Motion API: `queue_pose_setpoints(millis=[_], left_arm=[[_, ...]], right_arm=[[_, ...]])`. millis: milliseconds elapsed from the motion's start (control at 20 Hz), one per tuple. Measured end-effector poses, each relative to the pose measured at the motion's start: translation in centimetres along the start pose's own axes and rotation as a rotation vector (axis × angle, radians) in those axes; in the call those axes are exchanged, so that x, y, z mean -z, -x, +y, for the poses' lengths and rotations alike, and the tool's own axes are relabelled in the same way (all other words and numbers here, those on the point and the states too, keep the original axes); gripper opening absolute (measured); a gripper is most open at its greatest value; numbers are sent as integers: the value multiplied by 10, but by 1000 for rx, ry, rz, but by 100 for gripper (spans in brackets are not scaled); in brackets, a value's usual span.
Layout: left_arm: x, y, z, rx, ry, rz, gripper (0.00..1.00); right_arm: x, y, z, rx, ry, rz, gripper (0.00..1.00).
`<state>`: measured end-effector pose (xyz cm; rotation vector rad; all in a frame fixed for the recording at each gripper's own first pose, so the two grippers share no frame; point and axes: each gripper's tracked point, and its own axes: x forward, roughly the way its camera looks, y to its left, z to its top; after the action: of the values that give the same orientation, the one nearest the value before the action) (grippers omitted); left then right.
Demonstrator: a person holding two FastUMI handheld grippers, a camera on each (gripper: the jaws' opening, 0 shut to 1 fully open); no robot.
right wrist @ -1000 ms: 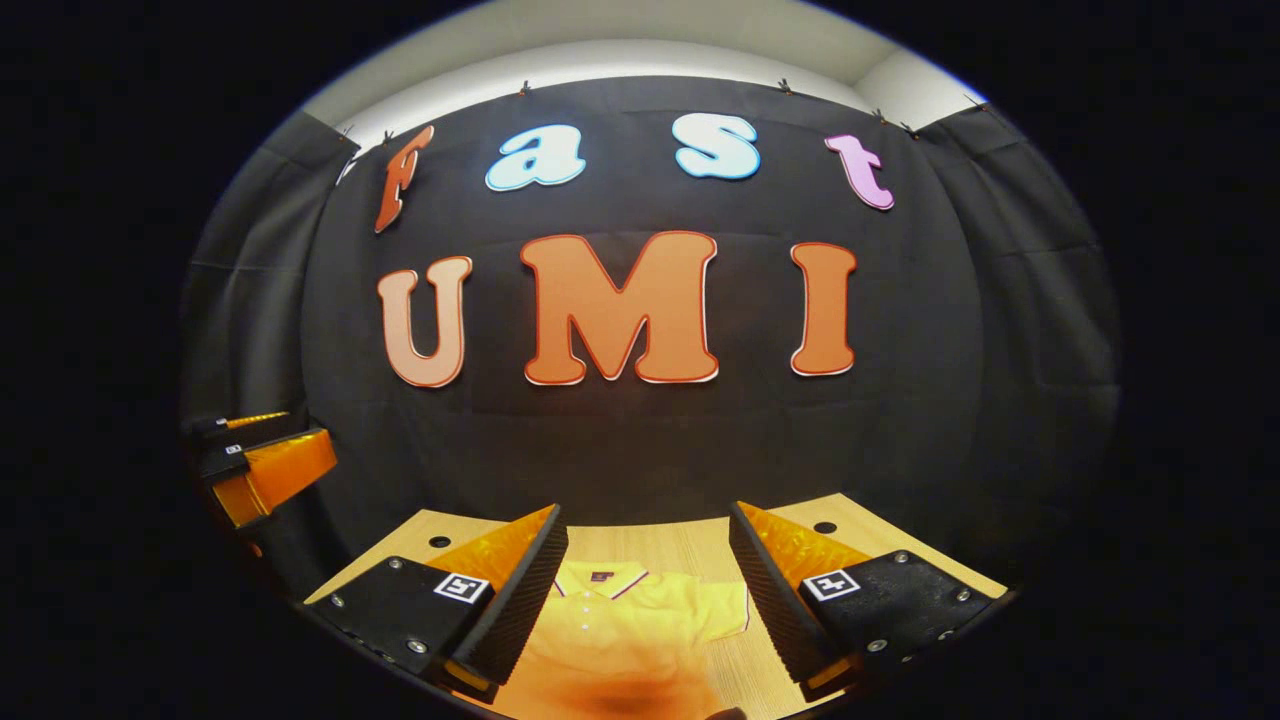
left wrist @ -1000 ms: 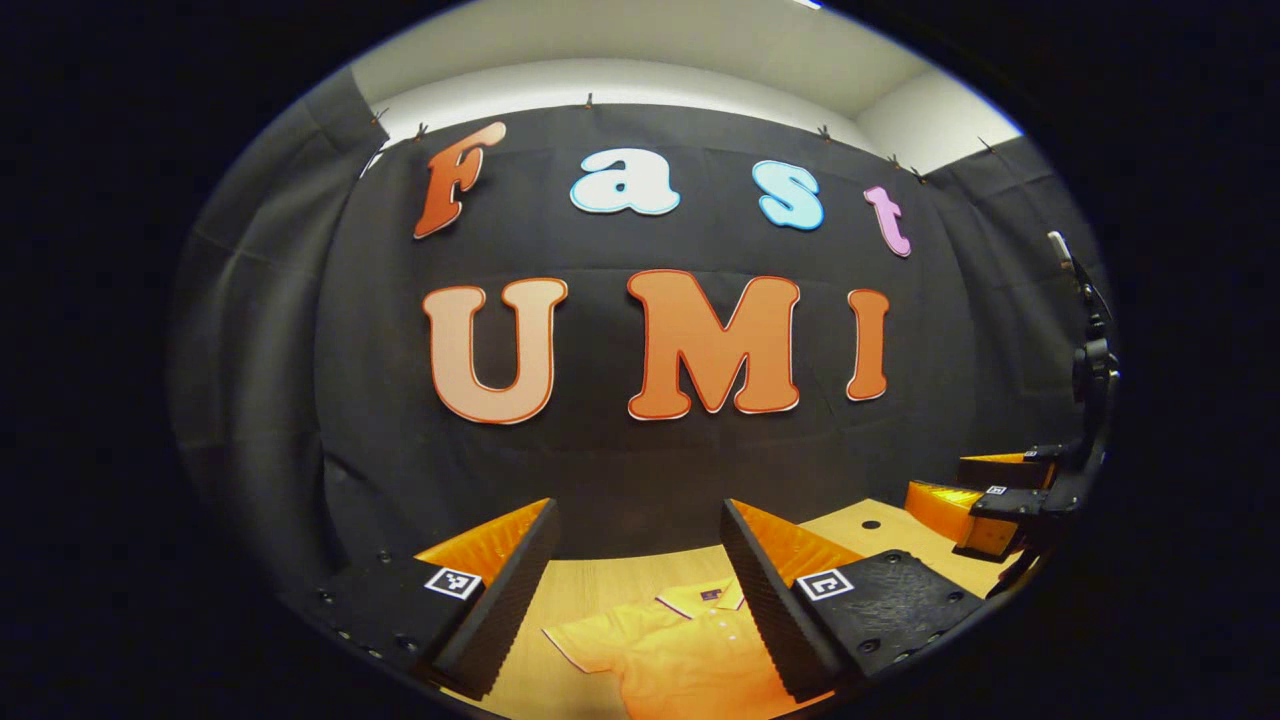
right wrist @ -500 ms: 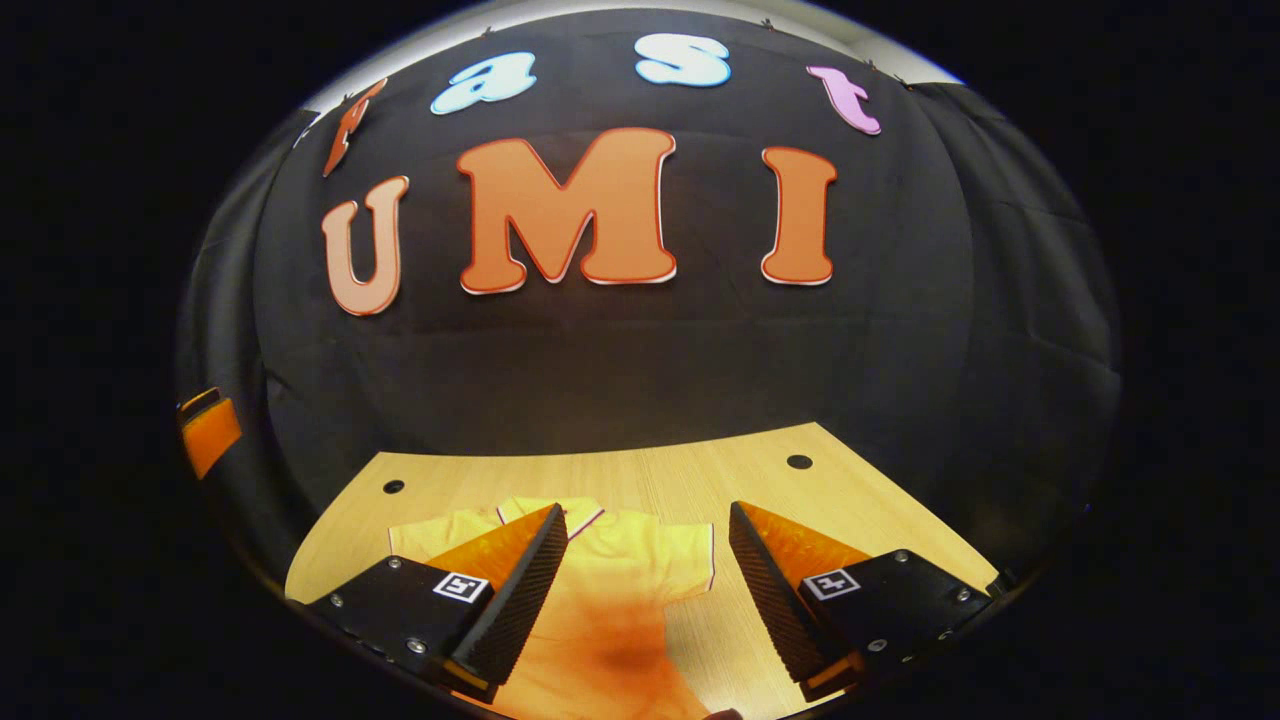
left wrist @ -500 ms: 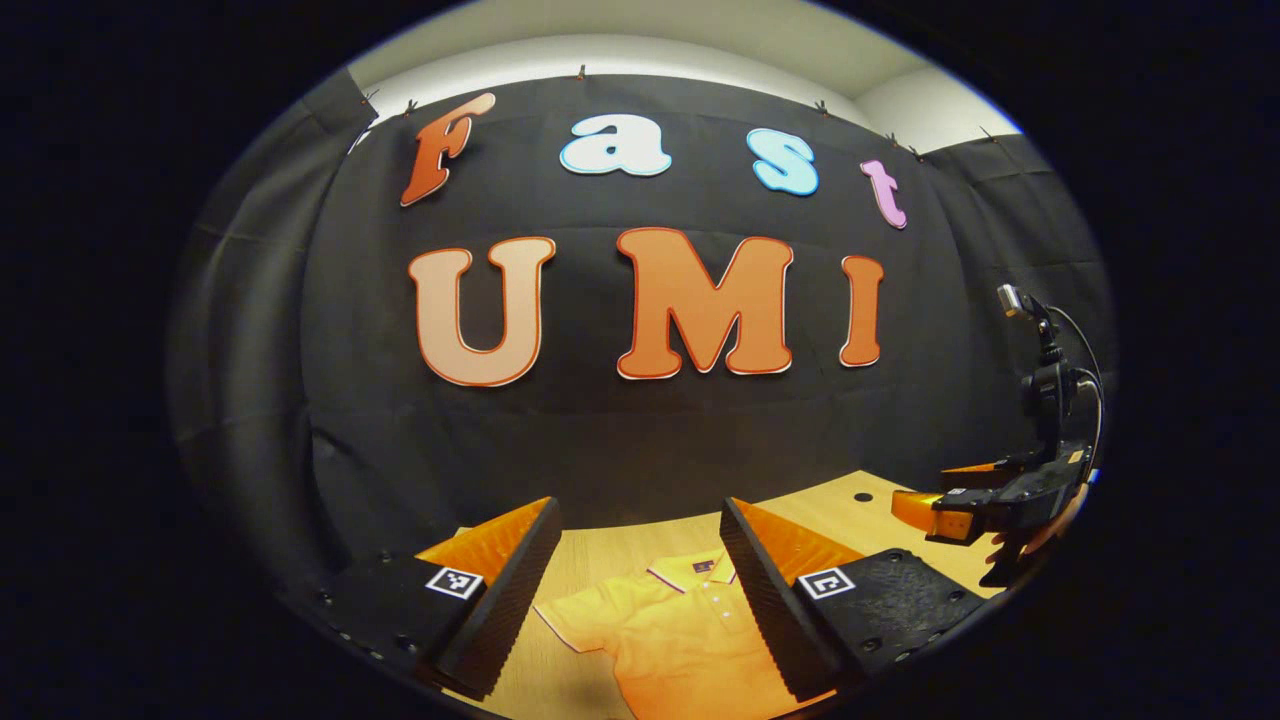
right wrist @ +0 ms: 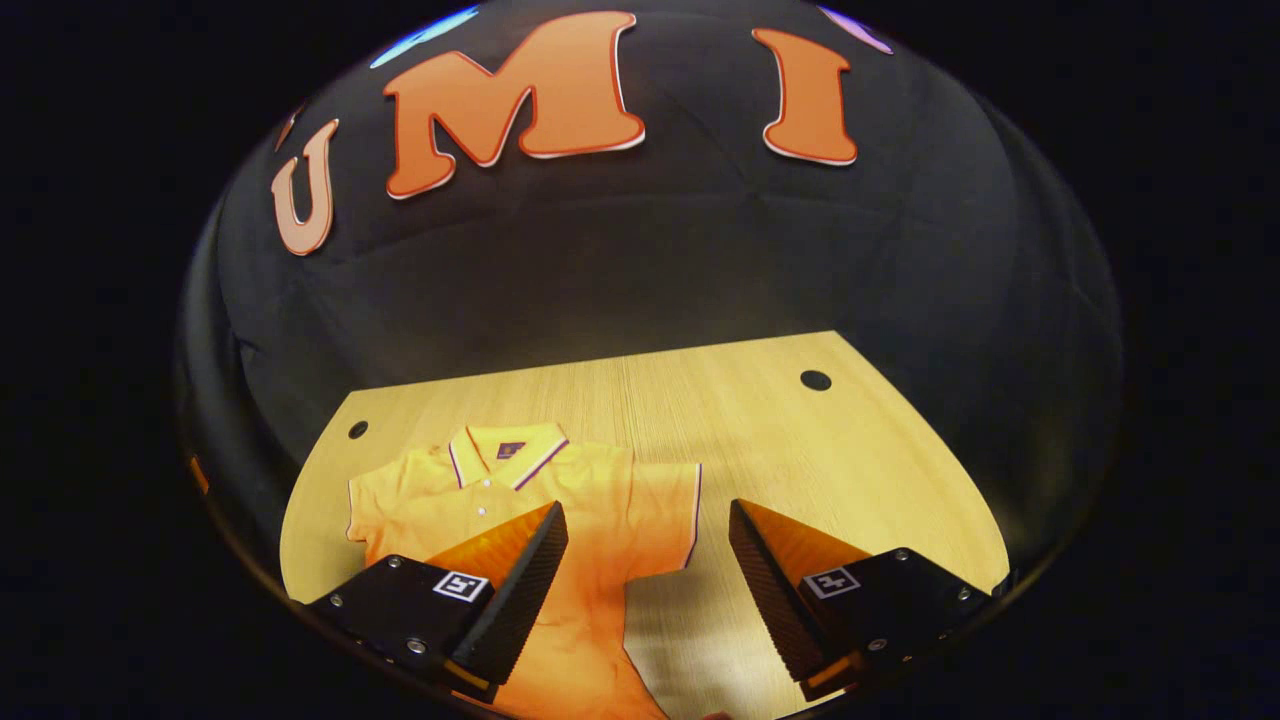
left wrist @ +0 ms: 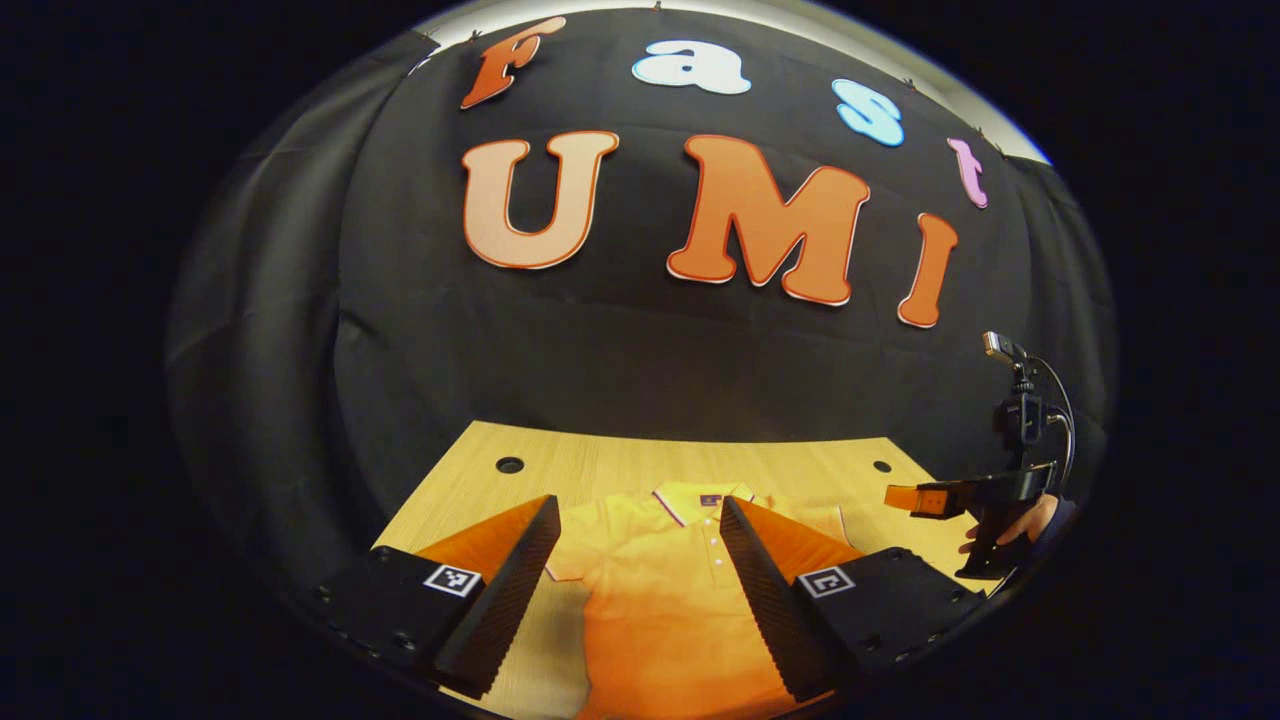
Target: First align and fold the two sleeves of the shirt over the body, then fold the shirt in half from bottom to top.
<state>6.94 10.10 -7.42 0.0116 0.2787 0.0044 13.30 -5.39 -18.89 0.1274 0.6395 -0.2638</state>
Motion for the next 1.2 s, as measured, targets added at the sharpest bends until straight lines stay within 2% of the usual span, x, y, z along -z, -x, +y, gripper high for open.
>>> queue_pose_setpoints(millis=[150,300,450,650,1000,1050,1100,1200], left_arm=[[5,6,-7,-5,31,12,98],[18,11,1,-107,23,62,98],[9,19,5,-129,29,8,98],[8,21,4,-173,-2,8,98],[9,23,7,-206,-24,28,98],[11,22,7,-205,-22,33,98],[13,22,7,-207,-21,41,98],[16,23,6,-201,-19,61,98]], right_arm=[[11,-25,-6,-23,-30,102,98],[16,-47,-16,-29,-51,159,97],[18,-70,-24,-34,-35,210,96],[38,-98,-26,-45,-30,329,95],[63,-131,-38,-29,-9,520,81],[65,-133,-36,-37,-20,555,75],[70,-133,-34,-51,-22,596,78],[74,-140,-37,-40,12,634,77]])
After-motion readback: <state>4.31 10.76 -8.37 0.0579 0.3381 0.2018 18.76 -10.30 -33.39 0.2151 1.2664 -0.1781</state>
